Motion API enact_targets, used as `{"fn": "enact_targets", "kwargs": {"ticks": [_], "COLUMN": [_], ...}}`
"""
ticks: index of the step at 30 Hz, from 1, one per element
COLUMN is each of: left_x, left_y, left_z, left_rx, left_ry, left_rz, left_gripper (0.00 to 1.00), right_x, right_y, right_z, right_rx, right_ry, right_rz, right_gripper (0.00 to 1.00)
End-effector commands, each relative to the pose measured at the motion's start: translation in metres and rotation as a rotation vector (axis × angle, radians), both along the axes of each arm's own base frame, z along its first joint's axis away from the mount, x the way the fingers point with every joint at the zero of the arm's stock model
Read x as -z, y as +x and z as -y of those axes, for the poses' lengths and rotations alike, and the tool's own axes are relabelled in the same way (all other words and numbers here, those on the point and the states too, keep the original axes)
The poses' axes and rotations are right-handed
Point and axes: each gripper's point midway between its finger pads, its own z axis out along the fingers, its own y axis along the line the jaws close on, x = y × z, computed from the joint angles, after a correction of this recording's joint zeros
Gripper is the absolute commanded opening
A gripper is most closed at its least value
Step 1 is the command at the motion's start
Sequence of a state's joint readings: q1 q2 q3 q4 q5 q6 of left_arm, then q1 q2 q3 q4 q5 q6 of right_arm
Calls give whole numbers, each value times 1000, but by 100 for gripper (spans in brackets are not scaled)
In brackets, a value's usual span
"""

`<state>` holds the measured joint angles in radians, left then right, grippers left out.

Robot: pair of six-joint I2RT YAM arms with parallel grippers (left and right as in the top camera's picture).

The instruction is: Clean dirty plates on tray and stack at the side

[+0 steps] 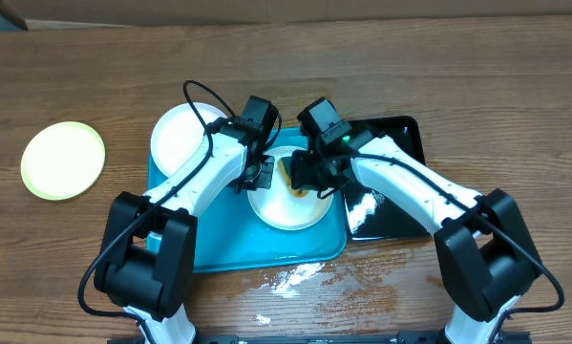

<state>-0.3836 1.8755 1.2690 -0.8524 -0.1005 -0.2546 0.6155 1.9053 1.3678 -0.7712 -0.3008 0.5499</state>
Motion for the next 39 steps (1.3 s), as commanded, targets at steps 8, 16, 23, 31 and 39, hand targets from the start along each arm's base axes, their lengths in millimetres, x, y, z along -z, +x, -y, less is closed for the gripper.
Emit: {"fn": "enact_targets", "kwargs": {"ticks": [8, 16, 23, 31, 39], "left_x": [6, 6, 5, 4, 4], "left_y": [2, 2, 4, 5, 5], "left_z": [-4, -4, -9, -12, -12], "left_rx": [-2, -1, -5, -6, -7], "left_ry": [17, 17, 49, 65, 65], "left_rz": [-1, -1, 12, 17, 18], "left_gripper": [4, 4, 4, 4, 4], "right_x": [17, 44, 51, 44, -19], "right_y": [-56, -53, -31, -1, 32], "right_z": [-33, -10, 22, 38, -14], "right_rx": [-82, -2, 75, 149, -35], "right_ry": [6, -67, -201, -223, 164], "right_rz": [-30, -21, 67, 130, 157], "right_gripper": [4, 4, 4, 4, 4]}}
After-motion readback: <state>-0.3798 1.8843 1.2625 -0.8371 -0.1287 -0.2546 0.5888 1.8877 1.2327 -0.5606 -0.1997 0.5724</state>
